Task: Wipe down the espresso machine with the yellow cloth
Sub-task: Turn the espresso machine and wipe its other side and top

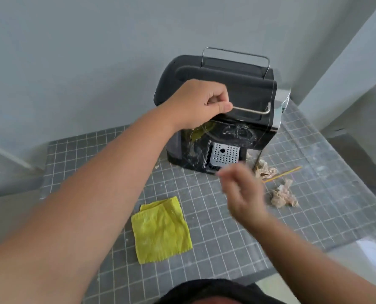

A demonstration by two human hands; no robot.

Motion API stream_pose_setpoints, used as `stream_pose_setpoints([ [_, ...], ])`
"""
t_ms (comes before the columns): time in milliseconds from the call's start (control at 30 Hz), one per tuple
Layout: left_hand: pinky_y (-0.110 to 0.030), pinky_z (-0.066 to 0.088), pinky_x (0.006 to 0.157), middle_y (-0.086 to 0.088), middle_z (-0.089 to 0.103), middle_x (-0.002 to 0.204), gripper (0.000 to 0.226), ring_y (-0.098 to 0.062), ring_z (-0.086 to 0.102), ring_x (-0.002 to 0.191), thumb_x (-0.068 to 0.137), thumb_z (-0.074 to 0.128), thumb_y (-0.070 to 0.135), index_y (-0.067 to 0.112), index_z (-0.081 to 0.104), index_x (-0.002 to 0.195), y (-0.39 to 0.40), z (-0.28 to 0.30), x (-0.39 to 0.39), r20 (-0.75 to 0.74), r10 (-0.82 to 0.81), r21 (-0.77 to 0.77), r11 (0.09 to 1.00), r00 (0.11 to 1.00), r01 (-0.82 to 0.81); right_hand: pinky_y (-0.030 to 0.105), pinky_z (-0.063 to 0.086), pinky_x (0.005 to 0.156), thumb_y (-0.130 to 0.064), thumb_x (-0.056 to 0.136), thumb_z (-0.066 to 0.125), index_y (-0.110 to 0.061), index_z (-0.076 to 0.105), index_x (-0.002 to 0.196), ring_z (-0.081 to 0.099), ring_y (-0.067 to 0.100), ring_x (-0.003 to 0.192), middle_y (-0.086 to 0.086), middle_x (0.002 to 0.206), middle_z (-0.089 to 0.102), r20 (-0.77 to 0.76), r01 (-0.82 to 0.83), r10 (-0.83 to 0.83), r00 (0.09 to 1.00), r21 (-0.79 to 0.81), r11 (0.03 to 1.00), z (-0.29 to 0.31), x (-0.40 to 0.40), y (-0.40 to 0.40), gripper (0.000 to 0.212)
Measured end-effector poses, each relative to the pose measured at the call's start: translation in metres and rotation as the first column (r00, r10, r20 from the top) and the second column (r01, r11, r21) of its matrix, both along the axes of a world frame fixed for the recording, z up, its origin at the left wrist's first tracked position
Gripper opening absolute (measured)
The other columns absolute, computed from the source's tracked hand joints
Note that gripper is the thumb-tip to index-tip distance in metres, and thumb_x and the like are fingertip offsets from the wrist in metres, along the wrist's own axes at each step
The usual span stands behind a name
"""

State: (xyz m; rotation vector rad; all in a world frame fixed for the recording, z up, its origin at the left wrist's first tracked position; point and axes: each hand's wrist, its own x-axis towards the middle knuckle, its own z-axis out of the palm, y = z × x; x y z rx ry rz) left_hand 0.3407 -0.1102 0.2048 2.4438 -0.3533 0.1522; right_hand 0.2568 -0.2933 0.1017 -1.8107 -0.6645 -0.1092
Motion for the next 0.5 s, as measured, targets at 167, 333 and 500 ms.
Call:
stream_pose_setpoints([
  [167, -0.025, 0.045, 0.063, -0.006, 0.065, 0.074, 0.017, -0.014, 0.051, 0.061, 0.089, 0.064, 0.035, 0.019, 0.065, 0.082, -0.005, -0.001, -0.003, -0.006, 0.074, -0.012, 0.997, 0.997, -0.074, 0.037, 0.041, 0.100, -0.048, 0.092, 0.050, -0.028, 0.039, 0.140, 0.044, 0.015, 0.116, 0.002, 0.133, 0.042, -0.381, -0.387, 0.146, 0.913, -0.692, 0.610, -0.093, -0.030, 0.027, 0.053],
  [333, -0.022, 0.046, 0.065, -0.010, 0.066, 0.078, 0.018, -0.011, 0.051, 0.064, 0.089, 0.064, 0.036, 0.019, 0.065, 0.081, -0.008, 0.002, -0.007, -0.004, 0.109, -0.019, 0.994, 0.994, -0.109, 0.047, 0.018, 0.114, -0.061, 0.083, 0.052, -0.027, 0.022, 0.147, 0.015, 0.033, 0.138, 0.004, 0.155, 0.006, -0.322, -0.311, 0.041, 0.946, -0.865, 0.395, -0.115, -0.045, 0.056, 0.079],
  [500, -0.020, 0.042, 0.065, 0.005, 0.060, 0.076, 0.018, -0.002, 0.049, 0.066, 0.091, 0.062, 0.033, 0.018, 0.066, 0.082, -0.004, 0.001, -0.007, 0.006, 0.067, -0.007, 0.998, 0.998, -0.067, 0.042, 0.021, 0.113, -0.046, 0.081, 0.059, -0.025, 0.034, 0.141, 0.022, 0.029, 0.134, 0.002, 0.146, 0.022, -0.336, -0.225, -0.134, 0.932, -0.828, 0.514, -0.125, -0.063, 0.070, 0.068],
])
